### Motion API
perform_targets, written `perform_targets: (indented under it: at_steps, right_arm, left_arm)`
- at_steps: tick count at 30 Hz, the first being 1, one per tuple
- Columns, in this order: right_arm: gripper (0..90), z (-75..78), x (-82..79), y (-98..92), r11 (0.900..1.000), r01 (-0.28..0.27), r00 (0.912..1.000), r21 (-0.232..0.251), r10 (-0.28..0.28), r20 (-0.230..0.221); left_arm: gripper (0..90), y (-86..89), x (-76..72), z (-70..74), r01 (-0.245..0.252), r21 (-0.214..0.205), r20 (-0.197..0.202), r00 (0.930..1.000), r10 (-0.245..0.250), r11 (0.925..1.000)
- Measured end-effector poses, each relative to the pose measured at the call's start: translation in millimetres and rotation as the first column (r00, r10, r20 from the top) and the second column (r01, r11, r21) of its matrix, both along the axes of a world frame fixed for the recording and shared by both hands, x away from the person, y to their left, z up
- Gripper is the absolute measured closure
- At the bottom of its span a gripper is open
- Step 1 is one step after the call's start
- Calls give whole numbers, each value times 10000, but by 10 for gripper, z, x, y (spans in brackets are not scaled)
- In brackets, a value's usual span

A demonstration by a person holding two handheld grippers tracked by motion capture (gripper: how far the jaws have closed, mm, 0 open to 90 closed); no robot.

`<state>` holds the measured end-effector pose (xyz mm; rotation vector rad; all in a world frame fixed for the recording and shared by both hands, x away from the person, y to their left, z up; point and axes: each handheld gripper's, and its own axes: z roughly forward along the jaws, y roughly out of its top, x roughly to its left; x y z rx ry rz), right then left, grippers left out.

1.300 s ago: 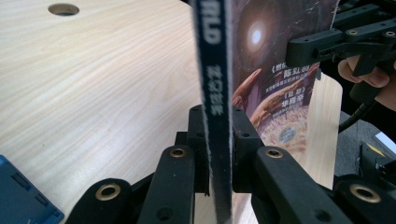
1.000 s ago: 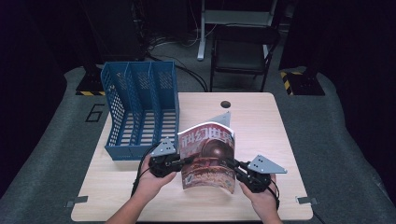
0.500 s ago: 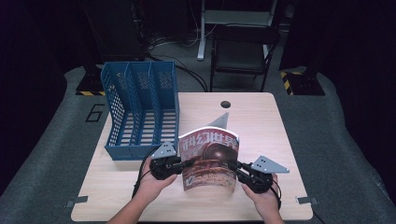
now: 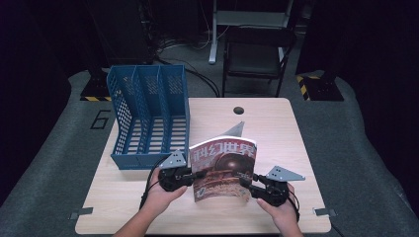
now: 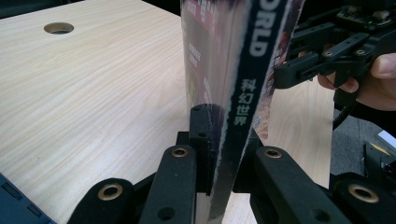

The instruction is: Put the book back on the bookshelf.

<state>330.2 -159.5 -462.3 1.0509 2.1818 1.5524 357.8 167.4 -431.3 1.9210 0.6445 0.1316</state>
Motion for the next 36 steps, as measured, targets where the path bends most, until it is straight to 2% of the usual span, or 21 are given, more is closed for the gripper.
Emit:
perform_targets:
  at_steps: [2,4,7,9,12,15,18,21,23,27,28,30,34,36]
  right_arm:
    - [593,-38,19,-13,9999,-113,9996,-16,112,-271]
    - [601,-75,35,-18,9998,-181,9978,-112,173,-638]
    - [607,-112,48,-19,9990,-258,9974,-369,232,-690]
    - [618,-170,67,-5,9969,-360,9938,-696,284,-1078]
    - [618,-233,86,5,9940,-577,9873,-934,429,-1531]
    - [629,-293,98,22,9904,-779,9771,-1145,530,-2062]
    - [648,-343,112,45,9863,-871,9717,-1404,530,-2304]
    - [705,-388,127,65,9808,-828,9729,-1765,412,-2274]
    - [745,-409,132,76,9824,-712,9730,-1729,302,-2289]
    - [806,-423,155,70,9829,-860,9723,-1629,471,-2291]
    - [818,-421,143,76,9841,-835,9696,-1568,439,-2408]
    - [835,-417,133,89,9804,-898,9751,-1752,508,-2158]
    - [842,-406,119,134,9769,-555,9826,-2062,167,-1852]
    - [844,-404,116,160,9776,-229,9862,-2093,-123,-1650]
  left_arm:
    - [828,20,11,8,219,232,132,9997,-222,9995]
    - [827,18,6,-1,283,156,194,9994,-286,9995]
    - [823,29,10,-2,370,153,102,9993,-371,9992]
    - [823,21,6,-7,324,213,263,9991,-329,9992]
    - [823,21,4,-7,331,222,206,9992,-336,9992]
    - [823,20,3,-8,338,233,201,9992,-343,9992]
    - [823,25,4,-3,417,285,146,9990,-421,9987]
    - [824,24,0,-4,425,299,157,9990,-430,9986]
    - [824,19,-5,-4,407,298,160,9990,-412,9987]
    - [826,14,-10,-3,430,357,259,9987,-440,9984]
    - [826,13,-14,-2,413,367,267,9987,-423,9985]
    - [828,15,-15,2,465,414,328,9983,-478,9981]
    - [828,14,-19,0,764,120,54,9971,-764,9970]
    - [829,3,-28,2,768,254,203,9968,-774,9967]
